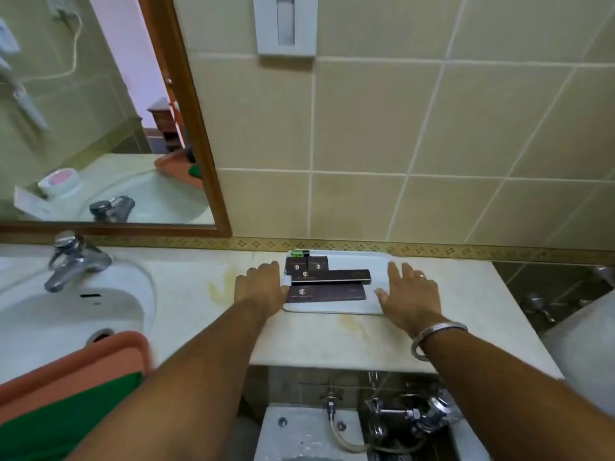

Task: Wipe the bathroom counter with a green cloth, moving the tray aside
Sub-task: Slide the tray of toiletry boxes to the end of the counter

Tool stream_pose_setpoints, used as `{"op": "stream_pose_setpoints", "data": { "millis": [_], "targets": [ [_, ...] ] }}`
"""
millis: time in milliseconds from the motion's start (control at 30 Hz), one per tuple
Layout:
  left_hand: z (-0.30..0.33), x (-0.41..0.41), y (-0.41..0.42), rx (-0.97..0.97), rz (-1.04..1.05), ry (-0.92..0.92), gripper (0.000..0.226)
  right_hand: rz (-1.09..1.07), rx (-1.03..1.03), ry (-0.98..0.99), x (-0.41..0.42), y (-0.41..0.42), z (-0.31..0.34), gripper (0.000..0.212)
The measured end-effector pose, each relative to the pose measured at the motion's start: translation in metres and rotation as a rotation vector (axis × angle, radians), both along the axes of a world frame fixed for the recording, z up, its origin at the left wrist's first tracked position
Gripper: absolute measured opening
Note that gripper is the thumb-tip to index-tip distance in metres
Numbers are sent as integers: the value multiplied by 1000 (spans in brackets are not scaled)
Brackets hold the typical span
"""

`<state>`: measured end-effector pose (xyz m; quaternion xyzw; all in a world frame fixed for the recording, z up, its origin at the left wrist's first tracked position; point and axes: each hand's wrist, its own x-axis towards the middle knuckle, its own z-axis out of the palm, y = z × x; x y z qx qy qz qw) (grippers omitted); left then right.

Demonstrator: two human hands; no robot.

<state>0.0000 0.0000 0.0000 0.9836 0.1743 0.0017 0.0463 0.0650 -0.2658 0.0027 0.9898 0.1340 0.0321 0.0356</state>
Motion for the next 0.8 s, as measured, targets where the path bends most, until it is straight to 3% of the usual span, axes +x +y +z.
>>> {"op": "stream_pose_setpoints", "data": {
  "millis": [133,267,400,533,667,800],
  "targets": [
    [-26,31,20,-25,78,30,32,-169,71,94,38,-22,-24,43],
    [-68,70,20,-25,93,34,28,-166,40,190,71,-25,-67,32],
    [-99,101,11,-50,116,122,27,-204,47,225,102,-23,-102,26],
    [-115,110,5,-40,117,198,7,-236,7,243,118,-16,-117,26],
    [-123,108,10,-50,151,228,17,-198,-3,260,123,-13,-127,27],
    [-132,94,8,-23,153,271,13,-258,54,317,112,-9,-135,29]
  ]
}}
